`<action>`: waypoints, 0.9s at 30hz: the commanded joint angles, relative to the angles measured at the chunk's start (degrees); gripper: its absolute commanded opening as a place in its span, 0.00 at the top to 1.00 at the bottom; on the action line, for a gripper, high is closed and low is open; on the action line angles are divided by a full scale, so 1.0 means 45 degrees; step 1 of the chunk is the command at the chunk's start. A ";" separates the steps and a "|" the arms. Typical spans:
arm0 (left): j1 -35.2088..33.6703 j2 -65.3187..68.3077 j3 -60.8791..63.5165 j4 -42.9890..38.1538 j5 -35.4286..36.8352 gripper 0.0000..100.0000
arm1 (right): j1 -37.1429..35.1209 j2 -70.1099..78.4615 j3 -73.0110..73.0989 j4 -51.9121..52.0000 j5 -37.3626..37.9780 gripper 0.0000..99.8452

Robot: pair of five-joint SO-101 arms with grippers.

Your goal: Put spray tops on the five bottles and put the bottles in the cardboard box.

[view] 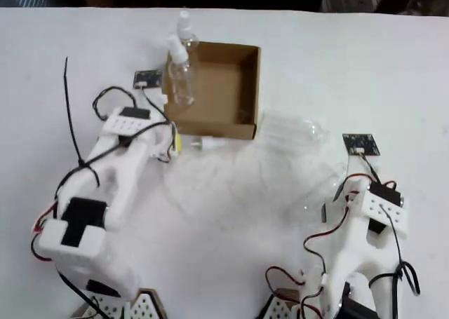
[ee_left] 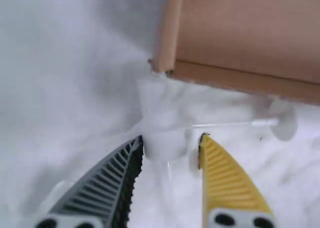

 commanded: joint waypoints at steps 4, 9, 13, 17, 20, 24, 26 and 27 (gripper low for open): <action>-0.0537 0.0440 -0.1114 -0.0234 0.0977 0.82 | -0.0518 -0.0361 -0.0020 -0.0147 -0.0059 0.98; -0.0205 0.0791 -0.1114 -0.0215 0.0996 0.82 | -0.0518 -0.0361 -0.0020 -0.0147 -0.0059 0.98; 0.0127 0.1084 -0.1114 -0.0215 0.1016 0.82 | -0.0537 -0.0342 0.0000 -0.0147 -0.0039 0.98; 0.0107 0.1377 -0.1504 -0.0195 0.1035 0.82 | -0.0537 -0.0342 0.0000 -0.0147 -0.0039 0.98; 0.0127 0.1748 -0.2012 0.0410 0.1035 0.84 | -0.0537 -0.0342 0.0000 -0.0147 -0.0039 0.98; 0.0088 0.2335 -0.2716 0.0840 0.1035 0.98 | -0.0537 -0.0342 0.0020 -0.0147 -0.0039 0.98; 0.0127 0.2452 -0.2891 0.1231 0.1016 0.97 | -0.0615 -0.0342 0.0137 -0.0147 -0.0039 0.98; 0.0166 0.2452 -0.2891 0.1348 0.1016 0.96 | -0.0811 -0.0342 0.0176 -0.0166 -0.0039 0.98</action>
